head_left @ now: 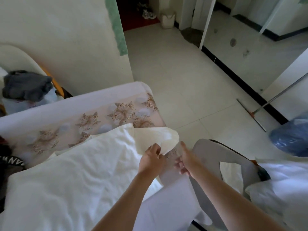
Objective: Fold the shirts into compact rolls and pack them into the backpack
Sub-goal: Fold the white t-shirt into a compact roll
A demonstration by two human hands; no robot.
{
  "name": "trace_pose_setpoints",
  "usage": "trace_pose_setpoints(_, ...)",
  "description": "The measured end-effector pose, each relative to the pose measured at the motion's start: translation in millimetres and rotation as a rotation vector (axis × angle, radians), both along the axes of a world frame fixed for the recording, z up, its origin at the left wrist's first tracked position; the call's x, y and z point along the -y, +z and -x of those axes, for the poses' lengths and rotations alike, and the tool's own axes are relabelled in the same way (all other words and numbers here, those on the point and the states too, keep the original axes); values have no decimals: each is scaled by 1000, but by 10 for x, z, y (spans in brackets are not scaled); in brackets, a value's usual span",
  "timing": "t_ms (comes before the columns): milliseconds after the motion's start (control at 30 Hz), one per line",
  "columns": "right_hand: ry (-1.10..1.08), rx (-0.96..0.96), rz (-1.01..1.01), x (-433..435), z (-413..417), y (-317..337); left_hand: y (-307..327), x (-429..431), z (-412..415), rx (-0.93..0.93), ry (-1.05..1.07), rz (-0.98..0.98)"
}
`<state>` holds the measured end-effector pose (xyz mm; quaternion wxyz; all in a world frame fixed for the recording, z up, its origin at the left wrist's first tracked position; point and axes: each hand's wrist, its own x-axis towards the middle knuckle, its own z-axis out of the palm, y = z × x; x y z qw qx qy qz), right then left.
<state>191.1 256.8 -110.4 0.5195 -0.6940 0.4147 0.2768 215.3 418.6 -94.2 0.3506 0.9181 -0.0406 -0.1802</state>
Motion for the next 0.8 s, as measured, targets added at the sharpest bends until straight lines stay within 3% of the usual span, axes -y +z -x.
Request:
trace_pose_setpoints(67,-90,-35,-258,-85,-107,54,72,-145,14,-107,-94,64)
trace_pose_setpoints(133,-104,17,-239,-199,-244,66,118,-276,18,-282,-221,84)
trace_pose_setpoints(200,-94,75,-107,-268,-365,136,122,-372,-26,-342,-236,67)
trace_pose_setpoints(333,133,306,88,-366,-471,236,279,-377,-329,-142,58,128)
trace_pose_setpoints(400,352,469,181,-484,-448,368,381,-392,-516,-148,186,225)
trace_pose_setpoints(467,609,567,147,-657,-415,517,483,-470,-657,-174,284,281)
trace_pose_setpoints(533,811,537,0,-843,-384,618,484,-681,-727,-163,390,235)
trace_pose_setpoints(633,780,531,-83,-1033,-373,565,249,-1153,-703,-119,599,124)
trace_pose_setpoints(700,731,576,110,-1070,-387,453,8,-1426,-641,-163,704,135)
trace_pose_setpoints(800,934,604,435,-1086,-333,146,-187,-1590,-495,-336,761,269)
